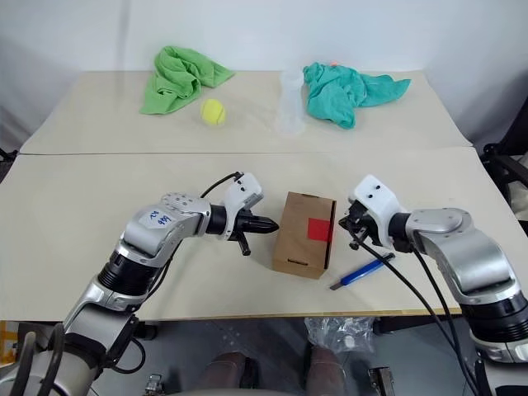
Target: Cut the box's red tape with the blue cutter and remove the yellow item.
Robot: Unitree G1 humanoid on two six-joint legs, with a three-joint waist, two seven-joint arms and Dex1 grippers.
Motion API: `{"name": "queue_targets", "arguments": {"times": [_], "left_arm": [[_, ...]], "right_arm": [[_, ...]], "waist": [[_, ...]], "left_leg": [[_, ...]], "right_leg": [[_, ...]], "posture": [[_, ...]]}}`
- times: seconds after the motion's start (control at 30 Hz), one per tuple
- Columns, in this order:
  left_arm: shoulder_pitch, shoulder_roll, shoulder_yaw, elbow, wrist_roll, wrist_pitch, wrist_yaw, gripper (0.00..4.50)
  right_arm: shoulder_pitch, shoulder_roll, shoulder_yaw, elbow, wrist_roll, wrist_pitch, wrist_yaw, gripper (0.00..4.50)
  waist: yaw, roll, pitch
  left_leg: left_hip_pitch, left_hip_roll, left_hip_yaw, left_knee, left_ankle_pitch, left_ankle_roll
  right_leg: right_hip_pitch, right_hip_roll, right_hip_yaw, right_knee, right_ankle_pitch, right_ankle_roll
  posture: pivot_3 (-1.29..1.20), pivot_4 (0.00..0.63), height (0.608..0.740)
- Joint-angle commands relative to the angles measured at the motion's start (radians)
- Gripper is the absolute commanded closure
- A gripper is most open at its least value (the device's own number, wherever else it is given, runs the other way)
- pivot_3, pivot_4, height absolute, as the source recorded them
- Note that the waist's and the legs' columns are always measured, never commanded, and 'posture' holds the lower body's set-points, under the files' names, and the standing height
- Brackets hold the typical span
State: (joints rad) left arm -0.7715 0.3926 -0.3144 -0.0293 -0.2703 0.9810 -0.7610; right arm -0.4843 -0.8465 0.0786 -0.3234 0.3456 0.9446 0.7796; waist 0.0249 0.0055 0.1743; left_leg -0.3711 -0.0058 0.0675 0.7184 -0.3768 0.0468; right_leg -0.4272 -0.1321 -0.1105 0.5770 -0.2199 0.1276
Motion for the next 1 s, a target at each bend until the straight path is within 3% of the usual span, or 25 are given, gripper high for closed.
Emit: {"name": "queue_targets", "arguments": {"times": [0.03,0.57,0.8,0.9,1.0], "left_arm": [[-0.009,-0.005,0.014,-0.028,-0.009,-0.008,0.002,4.50],[-0.012,0.006,0.021,-0.006,-0.002,-0.024,0.000,4.50],[-0.027,0.179,0.005,0.114,0.058,-0.157,-0.114,4.50],[-0.095,0.212,0.014,0.250,0.096,-0.256,-0.142,4.50],[-0.180,0.186,0.042,0.340,0.090,-0.312,-0.170,4.50]], "right_arm": [[-0.022,0.006,-0.004,-0.025,0.004,-0.001,-0.003,4.48],[-0.059,0.050,0.024,0.020,-0.031,-0.073,0.005,4.48],[-0.027,-0.053,-0.066,-0.022,-0.016,-0.012,0.017,4.48],[-0.011,-0.084,-0.123,-0.061,0.019,0.047,0.014,3.91],[-0.020,-0.087,-0.172,-0.093,0.047,0.123,-0.011,2.89]], "waist": [[0.000,0.000,0.000],[0.000,0.000,0.000],[-0.003,0.000,0.000],[0.000,0.000,0.000],[0.006,0.000,0.000]], "left_leg": [[0.000,0.000,0.000,0.000,0.000,0.000],[0.000,0.000,0.000,0.000,0.000,0.000],[0.000,0.000,0.001,-0.001,0.000,0.000],[0.000,0.001,0.001,-0.001,0.000,0.000],[-0.001,0.000,0.000,0.000,0.000,0.000]], "right_leg": [[0.000,0.000,0.000,0.000,0.000,0.000],[0.000,0.000,0.000,0.000,0.000,0.000],[-0.001,0.001,0.000,0.000,0.000,0.000],[-0.001,0.001,0.000,0.000,0.000,-0.001],[-0.001,0.000,-0.001,0.000,0.000,0.000]], "posture": [[0.00,0.150,0.740],[0.00,0.150,0.740],[0.00,0.150,0.740],[0.00,0.150,0.740],[0.00,0.150,0.740]]}}
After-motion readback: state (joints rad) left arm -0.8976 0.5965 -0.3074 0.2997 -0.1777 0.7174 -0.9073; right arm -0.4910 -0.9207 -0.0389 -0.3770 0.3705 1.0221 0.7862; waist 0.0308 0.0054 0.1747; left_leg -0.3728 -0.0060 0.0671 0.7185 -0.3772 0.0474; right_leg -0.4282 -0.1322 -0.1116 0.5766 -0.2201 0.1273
